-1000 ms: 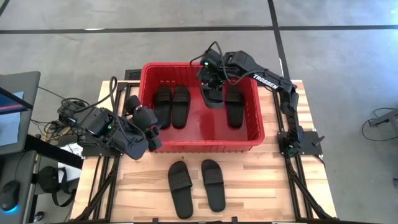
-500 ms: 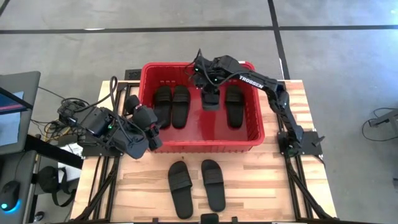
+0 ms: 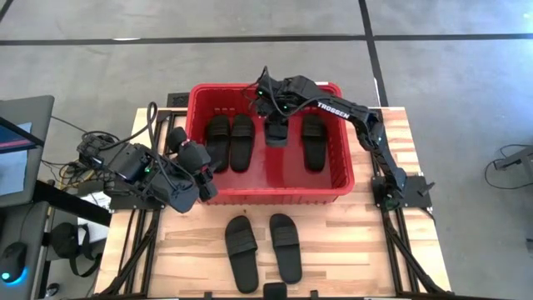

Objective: Pick and place slides into bin
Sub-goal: Put the black slides into the red bin

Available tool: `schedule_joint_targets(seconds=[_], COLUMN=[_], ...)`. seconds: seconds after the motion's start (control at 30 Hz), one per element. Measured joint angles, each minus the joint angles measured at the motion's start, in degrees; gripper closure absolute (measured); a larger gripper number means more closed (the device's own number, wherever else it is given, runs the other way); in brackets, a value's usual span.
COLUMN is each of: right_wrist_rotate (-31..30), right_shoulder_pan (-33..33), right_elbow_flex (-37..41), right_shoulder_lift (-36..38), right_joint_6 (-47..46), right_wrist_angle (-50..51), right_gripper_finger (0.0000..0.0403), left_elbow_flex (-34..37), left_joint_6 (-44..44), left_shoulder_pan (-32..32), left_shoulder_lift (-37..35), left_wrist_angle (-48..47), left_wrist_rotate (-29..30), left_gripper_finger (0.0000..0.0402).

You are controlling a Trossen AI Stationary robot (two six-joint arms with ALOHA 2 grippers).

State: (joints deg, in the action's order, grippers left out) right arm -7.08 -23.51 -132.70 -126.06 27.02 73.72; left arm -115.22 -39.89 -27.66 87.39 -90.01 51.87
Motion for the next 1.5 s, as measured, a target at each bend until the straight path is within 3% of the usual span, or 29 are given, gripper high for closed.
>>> schedule_joint_targets(seconds=[0.57,1.13,1.5], right_wrist_rotate=[1.2,-2.4,-3.2], right_shoulder_pan=[-0.7,-1.0,-3.0], right_elbow_flex=[14.6,41.6,46.8], right_shoulder_lift=[1.4,13.7,13.7], right_joint_6=[0.9,3.0,5.0], right_wrist_angle=[-10.0,-31.5,-33.8], right_gripper_finger=[0.0402,0.0403,0.0403], left_elbow_flex=[0.0,0.0,0.0], left_joint_6=[1.1,1.1,0.4], left_shoulder_pan=[0.0,0.0,0.3], left_shoulder_lift=[0.0,0.0,0.0], left_wrist_angle=[0.0,0.0,0.0], left_wrist_rotate=[1.4,4.5,5.9], left_gripper_finger=[0.0225,0.0225,0.0225])
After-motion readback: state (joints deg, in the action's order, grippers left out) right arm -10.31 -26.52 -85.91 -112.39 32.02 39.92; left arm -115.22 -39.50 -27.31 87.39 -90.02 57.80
